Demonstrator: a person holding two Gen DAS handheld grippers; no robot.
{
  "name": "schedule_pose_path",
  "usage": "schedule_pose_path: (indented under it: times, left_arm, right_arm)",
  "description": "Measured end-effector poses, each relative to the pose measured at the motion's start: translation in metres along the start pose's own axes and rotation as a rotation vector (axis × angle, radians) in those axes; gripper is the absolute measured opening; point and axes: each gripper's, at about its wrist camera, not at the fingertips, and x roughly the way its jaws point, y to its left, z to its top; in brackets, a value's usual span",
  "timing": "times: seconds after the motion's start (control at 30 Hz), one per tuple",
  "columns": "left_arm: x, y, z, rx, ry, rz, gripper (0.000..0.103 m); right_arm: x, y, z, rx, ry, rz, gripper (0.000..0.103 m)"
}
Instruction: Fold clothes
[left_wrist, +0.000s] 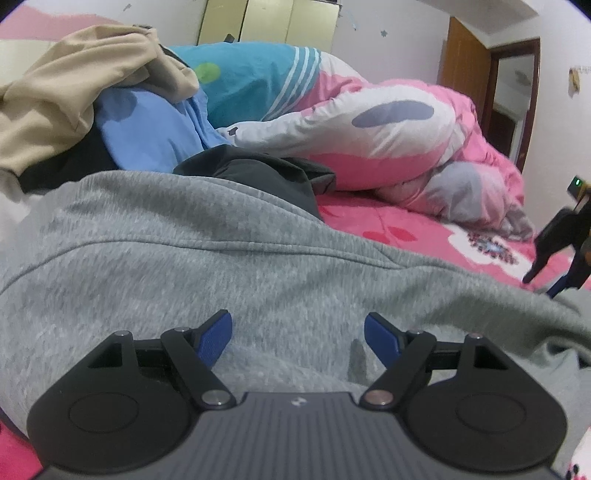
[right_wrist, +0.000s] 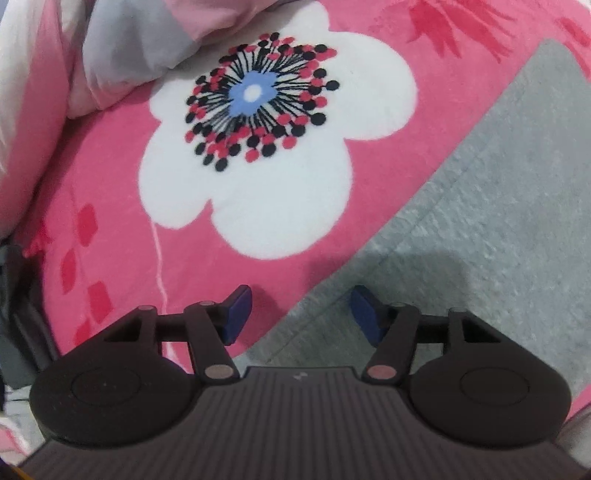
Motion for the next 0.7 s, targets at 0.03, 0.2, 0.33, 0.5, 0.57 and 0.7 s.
schedule_pose_path:
  times: [0.03,0.2,0.33,0.5,0.57,0.7]
  left_arm:
    - [0.000,0.002,0.000,-0.009,-0.003,-0.007,0.080]
    - [0.000,0.004,0.000,-0.027,-0.011,-0.023,0.080]
    - [-0.001,0.006,-0.001,-0.040,-0.015,-0.031,0.080]
    - [-0.002,0.006,-0.001,-0.039,-0.015,-0.030,0.080]
    - [-0.002,0.006,-0.001,-0.037,-0.014,-0.029,0.080]
    - [-0.001,0.005,-0.001,-0.035,-0.013,-0.028,0.080]
  right_arm:
    - [-0.002,0.000,-0.004,-0.011,-0.010,-0.018,0.029]
    - [-0.008,-0.011,-0.023,-0.019,-0.053,-0.025,0.011]
    - [-0.015,-0.017,-0.026,0.003,-0.149,-0.005,0.005]
    - [-0.014,-0.030,-0.029,0.044,-0.265,0.042,0.005]
    - [-0.013,-0.035,-0.031,0.058,-0.311,0.062,0.006]
    - [-0.022,-0.058,-0.034,0.131,-0.465,0.173,0.010]
